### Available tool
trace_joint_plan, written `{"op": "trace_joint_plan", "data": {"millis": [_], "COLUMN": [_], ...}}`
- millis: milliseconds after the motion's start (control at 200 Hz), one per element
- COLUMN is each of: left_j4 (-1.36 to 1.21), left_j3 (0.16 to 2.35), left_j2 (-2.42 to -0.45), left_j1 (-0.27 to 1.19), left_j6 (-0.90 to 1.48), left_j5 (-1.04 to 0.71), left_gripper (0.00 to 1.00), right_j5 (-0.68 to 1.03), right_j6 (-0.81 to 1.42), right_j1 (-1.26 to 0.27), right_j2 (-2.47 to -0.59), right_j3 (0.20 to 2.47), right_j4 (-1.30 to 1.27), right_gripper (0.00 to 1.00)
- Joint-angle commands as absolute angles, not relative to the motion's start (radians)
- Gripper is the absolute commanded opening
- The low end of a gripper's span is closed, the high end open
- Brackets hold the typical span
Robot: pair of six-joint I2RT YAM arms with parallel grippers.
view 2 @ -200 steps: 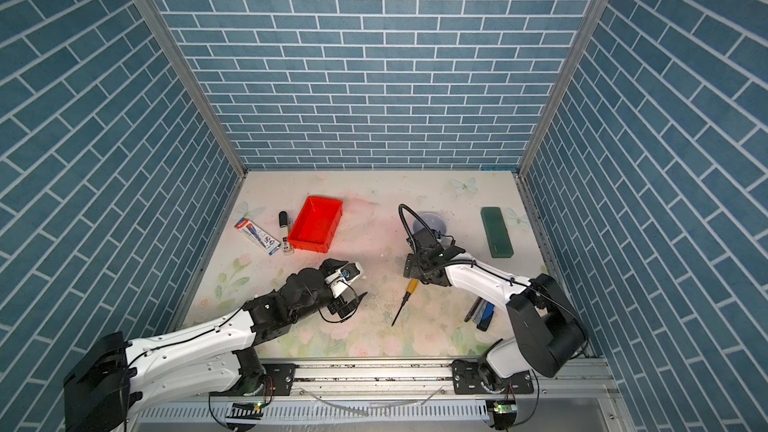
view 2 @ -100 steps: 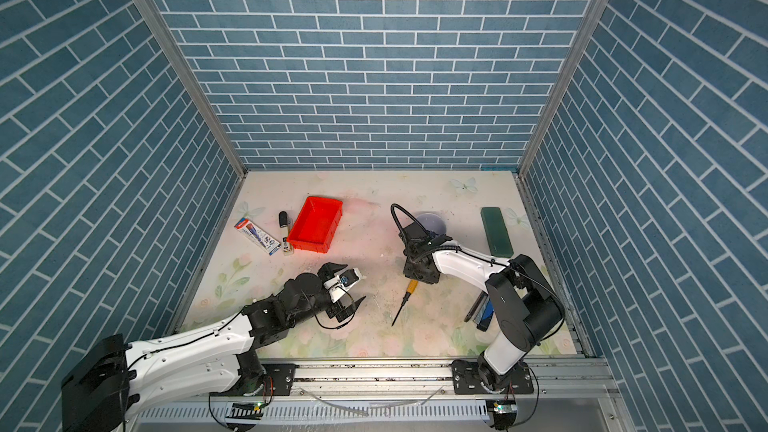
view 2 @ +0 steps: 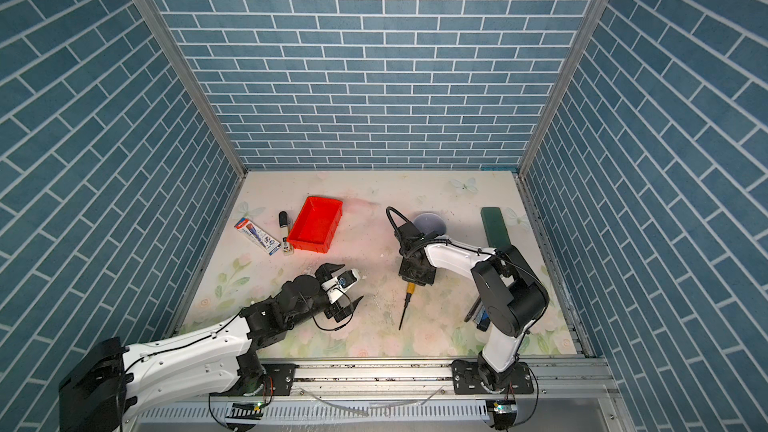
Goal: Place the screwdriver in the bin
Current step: 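Lift the screwdriver with the right gripper toward the approaching left gripper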
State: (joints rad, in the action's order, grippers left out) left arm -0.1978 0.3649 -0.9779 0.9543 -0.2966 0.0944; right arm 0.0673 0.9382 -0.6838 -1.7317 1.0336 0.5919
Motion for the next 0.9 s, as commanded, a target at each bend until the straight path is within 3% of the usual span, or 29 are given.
{"op": "trace_joint_plan", "data": {"millis": [0, 165, 355, 610, 895], "left_j4": [-0.186, -0.198, -0.242, -0.451, -0.583], "left_j3": [0.402, 0.431, 0.488, 0.492, 0.531], "left_j2": [-0.995, -1.029, -1.079, -1.094, -1.163], "left_j1": [0.96, 0.96, 0.945, 0.772, 0.744], "left_j6": [-0.289, -0.192, -0.001, 0.274, 0.372], "left_j5": [0.083, 0.087, 0.079, -0.306, -0.434], "left_gripper": [1.0, 1.0, 1.0, 1.0, 0.96], "right_j5": [0.067, 0.04, 0.014, 0.009, 0.325], "right_j6": [0.957, 0.944, 0.78, 0.607, 0.506], "right_j1": [-0.68, -0.68, -0.678, -0.678, -0.678], "right_j2": [-1.723, -1.639, -1.543, -1.376, -1.283], "right_j3": [1.056, 0.999, 0.995, 0.938, 0.814], "right_j4": [0.612, 0.524, 0.405, 0.146, -0.271], "right_gripper": [0.16, 0.08, 0.0, 0.0, 0.0]}}
